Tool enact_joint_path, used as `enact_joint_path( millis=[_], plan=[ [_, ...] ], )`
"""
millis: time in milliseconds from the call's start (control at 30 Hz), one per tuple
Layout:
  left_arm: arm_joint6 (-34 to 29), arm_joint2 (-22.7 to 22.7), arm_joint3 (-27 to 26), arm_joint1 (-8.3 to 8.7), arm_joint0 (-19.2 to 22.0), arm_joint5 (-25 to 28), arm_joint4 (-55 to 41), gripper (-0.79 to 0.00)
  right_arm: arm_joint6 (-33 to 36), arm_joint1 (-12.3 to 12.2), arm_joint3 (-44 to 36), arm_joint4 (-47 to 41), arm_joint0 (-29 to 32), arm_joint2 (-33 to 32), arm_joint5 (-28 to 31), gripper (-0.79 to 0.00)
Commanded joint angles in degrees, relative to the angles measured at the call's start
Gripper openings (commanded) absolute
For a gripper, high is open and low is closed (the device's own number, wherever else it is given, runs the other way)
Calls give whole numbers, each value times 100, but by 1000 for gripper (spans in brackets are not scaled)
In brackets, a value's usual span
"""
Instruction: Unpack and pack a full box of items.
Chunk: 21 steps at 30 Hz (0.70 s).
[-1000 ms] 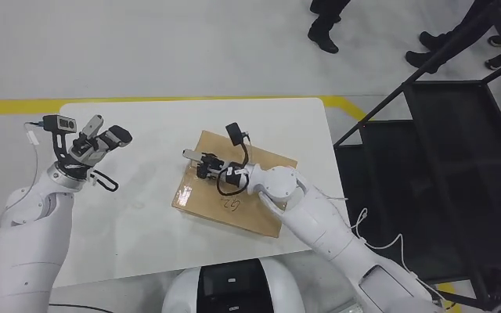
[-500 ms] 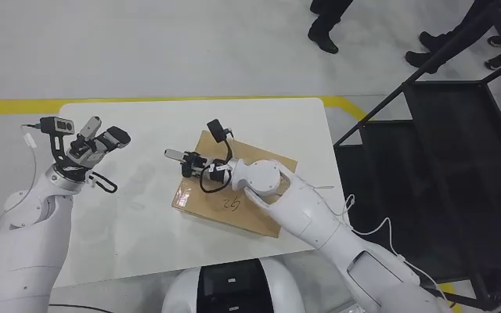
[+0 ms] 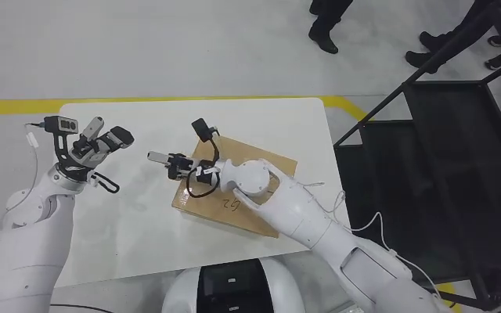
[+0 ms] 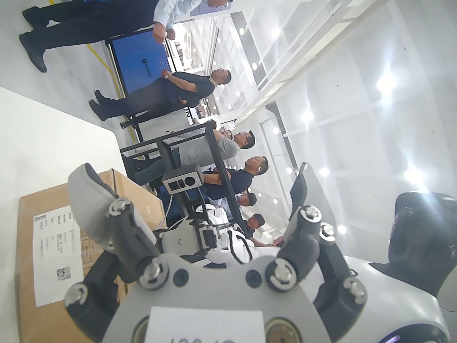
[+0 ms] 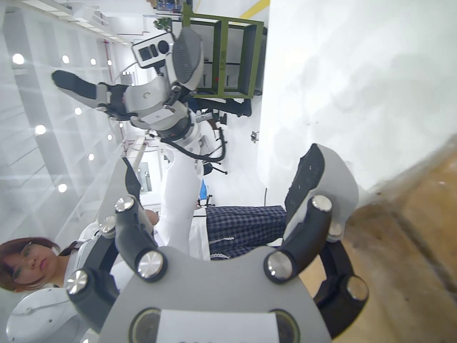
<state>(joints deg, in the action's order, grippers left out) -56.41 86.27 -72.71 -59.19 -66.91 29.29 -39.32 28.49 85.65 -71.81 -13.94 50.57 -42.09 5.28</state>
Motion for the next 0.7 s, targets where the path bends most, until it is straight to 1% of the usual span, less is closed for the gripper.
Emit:
enact_joint_path(
  millis=[0, 100, 200, 333, 433, 567, 667],
  plan=[
    [-79, 1, 6, -3, 17, -7, -66, 0, 52, -30, -202, -111, 141, -122, 106, 0],
    [-330, -23, -8, -7, 42, -93, -249, 0, 134, -138, -603, -100, 455, -420, 136, 0],
    [-733, -88, 9, 1, 106, -214, -251, 0, 167, -307, -1120, 104, 917, -870, -9, 0],
    [-1175, -274, 117, -11, 228, -417, -266, 0, 215, -550, -2029, 390, 1734, -1598, -294, 0],
    [-1512, -459, 190, -29, 351, -512, -231, 0, 261, -698, -2650, 423, 2399, -2164, -341, 0],
    [-1930, -742, 265, -67, 511, -592, -214, 0, 292, -834, -3164, 295, 3117, -2835, -232, 0],
    [-1962, -954, 410, -99, 648, -681, -40, 0, 281, -890, -3378, -45, 3530, -3246, 48, 0]
  ],
)
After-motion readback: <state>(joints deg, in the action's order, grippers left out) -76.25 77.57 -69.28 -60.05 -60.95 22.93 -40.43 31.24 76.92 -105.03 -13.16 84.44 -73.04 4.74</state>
